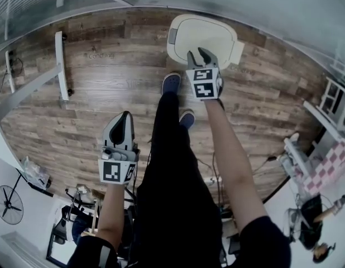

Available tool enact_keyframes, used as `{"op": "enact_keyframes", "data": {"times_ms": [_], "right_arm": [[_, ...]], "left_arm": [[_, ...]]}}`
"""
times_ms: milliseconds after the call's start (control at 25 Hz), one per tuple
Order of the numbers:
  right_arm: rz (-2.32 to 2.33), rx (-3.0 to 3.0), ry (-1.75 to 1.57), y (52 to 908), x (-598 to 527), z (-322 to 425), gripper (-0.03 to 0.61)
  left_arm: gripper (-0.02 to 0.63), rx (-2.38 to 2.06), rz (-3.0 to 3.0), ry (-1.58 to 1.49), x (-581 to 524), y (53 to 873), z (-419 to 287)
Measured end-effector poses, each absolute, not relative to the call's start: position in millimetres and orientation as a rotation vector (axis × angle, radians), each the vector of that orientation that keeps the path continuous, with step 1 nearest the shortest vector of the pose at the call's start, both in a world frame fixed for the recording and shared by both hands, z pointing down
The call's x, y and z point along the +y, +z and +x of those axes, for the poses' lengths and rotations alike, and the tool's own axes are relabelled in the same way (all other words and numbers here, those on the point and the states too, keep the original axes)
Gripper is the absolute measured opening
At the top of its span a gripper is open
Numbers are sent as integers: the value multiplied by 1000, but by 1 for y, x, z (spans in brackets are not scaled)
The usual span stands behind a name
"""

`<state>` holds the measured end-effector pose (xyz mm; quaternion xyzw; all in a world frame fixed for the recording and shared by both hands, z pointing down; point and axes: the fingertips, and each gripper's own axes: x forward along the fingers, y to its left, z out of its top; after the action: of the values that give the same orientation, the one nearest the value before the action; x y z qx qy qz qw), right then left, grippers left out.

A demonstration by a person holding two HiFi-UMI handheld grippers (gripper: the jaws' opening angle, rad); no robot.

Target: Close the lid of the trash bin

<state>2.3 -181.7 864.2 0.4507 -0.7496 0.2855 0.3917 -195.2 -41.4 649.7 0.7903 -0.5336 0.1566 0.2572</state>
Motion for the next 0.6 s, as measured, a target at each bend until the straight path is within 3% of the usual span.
{"op": "enact_keyframes", "data": {"times_ms": [120,280,600], "right_arm": [[1219,-1922,733,828,-185,18,112],[1316,-1939,756,778,-179,40,13],[1518,-2010,802,670,-128,103,5]], "left_arm": [[6,-1458,2175,403,-51,634,-190],[6,-1473,2242,359,-60,601,-179],[6,-1538,2320,319,-65,530,-161]]}}
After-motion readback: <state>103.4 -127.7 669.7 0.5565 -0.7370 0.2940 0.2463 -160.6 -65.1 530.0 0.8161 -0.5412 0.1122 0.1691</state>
